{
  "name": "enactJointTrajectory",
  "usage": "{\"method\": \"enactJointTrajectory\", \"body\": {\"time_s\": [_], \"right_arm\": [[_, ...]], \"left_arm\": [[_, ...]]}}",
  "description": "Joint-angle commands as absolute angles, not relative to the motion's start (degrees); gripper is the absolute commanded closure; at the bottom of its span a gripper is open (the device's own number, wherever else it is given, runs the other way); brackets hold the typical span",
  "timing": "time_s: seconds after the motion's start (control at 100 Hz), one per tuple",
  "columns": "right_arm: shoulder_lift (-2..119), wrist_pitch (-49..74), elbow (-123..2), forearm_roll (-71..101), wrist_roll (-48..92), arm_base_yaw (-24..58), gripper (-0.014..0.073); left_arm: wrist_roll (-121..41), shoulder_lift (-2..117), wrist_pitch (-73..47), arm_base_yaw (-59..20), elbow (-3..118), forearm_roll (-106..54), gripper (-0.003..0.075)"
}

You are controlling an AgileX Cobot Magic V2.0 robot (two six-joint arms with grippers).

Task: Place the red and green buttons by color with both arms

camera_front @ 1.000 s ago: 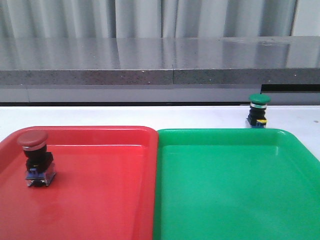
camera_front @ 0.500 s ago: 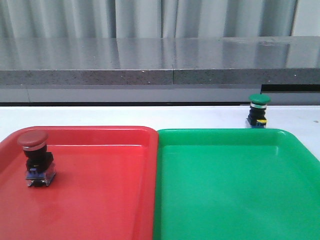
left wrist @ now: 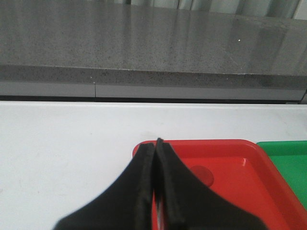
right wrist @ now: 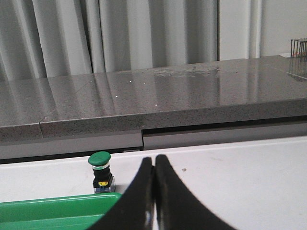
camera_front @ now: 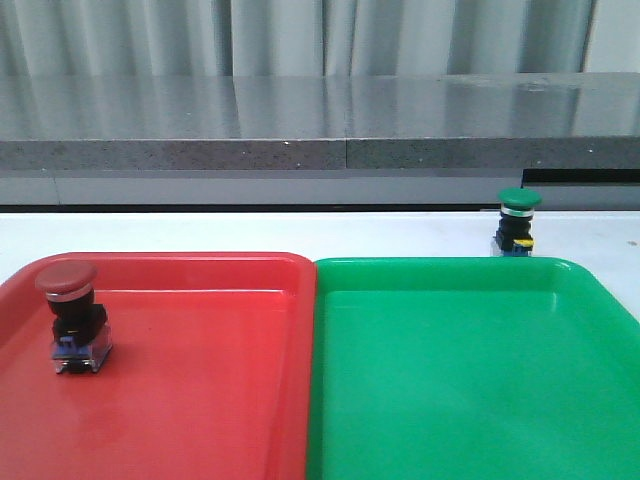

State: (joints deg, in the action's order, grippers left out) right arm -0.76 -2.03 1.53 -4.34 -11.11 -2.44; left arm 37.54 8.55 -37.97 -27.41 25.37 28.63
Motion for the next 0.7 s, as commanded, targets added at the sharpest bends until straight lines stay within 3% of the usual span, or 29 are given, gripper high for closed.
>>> {"method": "enactJointTrajectory", "body": {"time_s": [0.0, 0.17, 0.35, 0.58, 0.69], "right_arm": [[-1.9, -6.8, 0.5, -4.8, -10.7, -2.6, 0.0650], [-1.9, -6.8, 0.5, -4.8, -10.7, -2.6, 0.0650], [-1.9, -6.8, 0.5, -4.8, -10.7, -2.6, 0.0650], [-1.9, -6.8, 0.5, -4.8, -10.7, -2.6, 0.0650], [-1.9, -6.8, 0.5, -4.8, -10.7, -2.6, 0.0650]], "left_arm": [[38.0, 7.7, -29.9, -27.7, 24.0, 33.6, 0.0741], [37.0, 5.7, -28.9, -25.9, 19.4, 31.0, 0.0741], [23.4, 4.3, -25.1, -18.2, 14.7, 18.1, 0.0741], [2.4, 1.3, -0.3, -3.6, 4.4, -2.5, 0.0741], [-1.1, -2.3, 3.3, -0.3, 0.9, -4.4, 0.0741]]}}
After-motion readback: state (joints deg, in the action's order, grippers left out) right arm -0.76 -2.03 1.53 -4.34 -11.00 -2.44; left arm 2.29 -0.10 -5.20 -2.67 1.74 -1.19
